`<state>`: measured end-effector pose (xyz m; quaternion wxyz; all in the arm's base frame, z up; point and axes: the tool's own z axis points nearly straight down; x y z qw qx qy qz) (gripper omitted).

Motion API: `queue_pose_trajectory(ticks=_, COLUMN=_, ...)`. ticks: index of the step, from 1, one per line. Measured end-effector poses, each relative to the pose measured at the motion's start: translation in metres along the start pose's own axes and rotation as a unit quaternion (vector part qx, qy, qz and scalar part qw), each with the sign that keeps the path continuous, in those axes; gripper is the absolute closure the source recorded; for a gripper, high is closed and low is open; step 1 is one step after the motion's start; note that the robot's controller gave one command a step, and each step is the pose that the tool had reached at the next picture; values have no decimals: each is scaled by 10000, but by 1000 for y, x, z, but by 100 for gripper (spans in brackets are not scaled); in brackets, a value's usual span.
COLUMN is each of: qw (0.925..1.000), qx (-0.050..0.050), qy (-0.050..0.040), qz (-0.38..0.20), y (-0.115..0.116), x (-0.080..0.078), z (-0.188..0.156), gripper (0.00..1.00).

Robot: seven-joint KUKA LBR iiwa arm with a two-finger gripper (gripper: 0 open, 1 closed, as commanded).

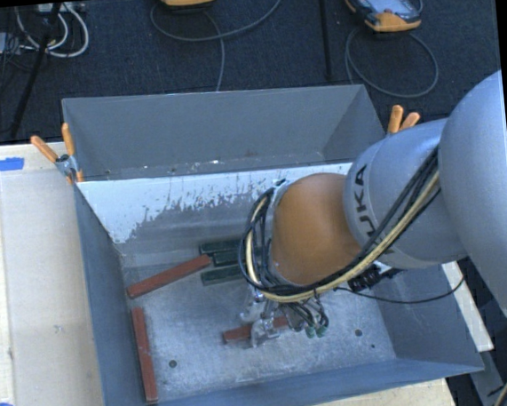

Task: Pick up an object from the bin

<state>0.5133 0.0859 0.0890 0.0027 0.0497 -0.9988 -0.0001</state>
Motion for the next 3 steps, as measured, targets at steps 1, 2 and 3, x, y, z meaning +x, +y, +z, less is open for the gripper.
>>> queue_pose_trajectory(ticks=1, qw=10000, qx=4, qy=24, qz=4, y=0, x=1, z=-20, gripper=100)
queue_pose_trajectory(ticks=2, qw=10000, qx=4, qy=13, qz=5, y=0, x=1, z=-44, gripper=100)
queue_pose_trajectory(ticks=3, qw=10000, qx=4, qy=-2, qz=3, y=0, x=0, z=-67, gripper=100)
